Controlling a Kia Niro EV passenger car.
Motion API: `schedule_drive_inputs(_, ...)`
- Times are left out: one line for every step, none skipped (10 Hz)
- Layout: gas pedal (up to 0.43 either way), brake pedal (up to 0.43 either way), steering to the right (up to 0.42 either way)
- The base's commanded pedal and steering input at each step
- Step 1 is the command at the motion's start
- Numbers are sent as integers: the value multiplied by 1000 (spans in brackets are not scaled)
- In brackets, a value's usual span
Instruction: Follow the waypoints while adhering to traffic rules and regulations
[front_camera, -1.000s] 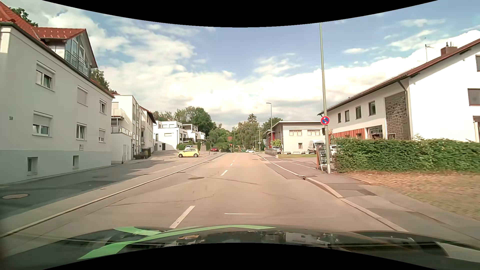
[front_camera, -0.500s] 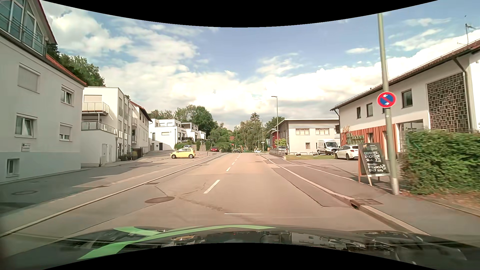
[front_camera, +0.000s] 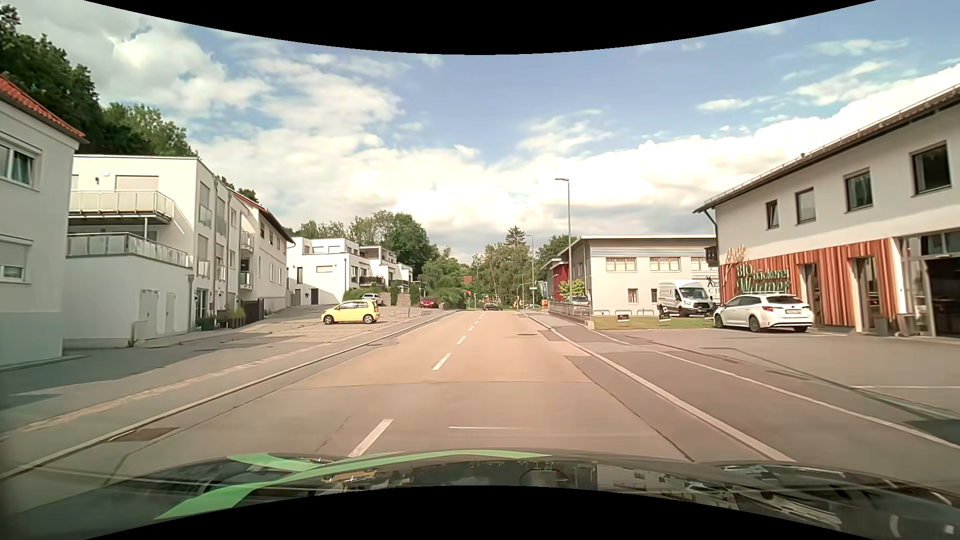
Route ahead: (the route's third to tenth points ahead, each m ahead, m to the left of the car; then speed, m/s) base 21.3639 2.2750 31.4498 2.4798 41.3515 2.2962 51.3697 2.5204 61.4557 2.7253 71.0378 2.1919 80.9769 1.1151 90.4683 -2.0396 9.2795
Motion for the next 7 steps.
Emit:
schedule_drive_inputs(157,0,-15)
schedule_drive_inputs(157,0,-14)
schedule_drive_inputs(157,0,-15)
schedule_drive_inputs(150,0,-14)
schedule_drive_inputs(150,0,-15)
schedule_drive_inputs(150,0,-14)
schedule_drive_inputs(150,0,-13)
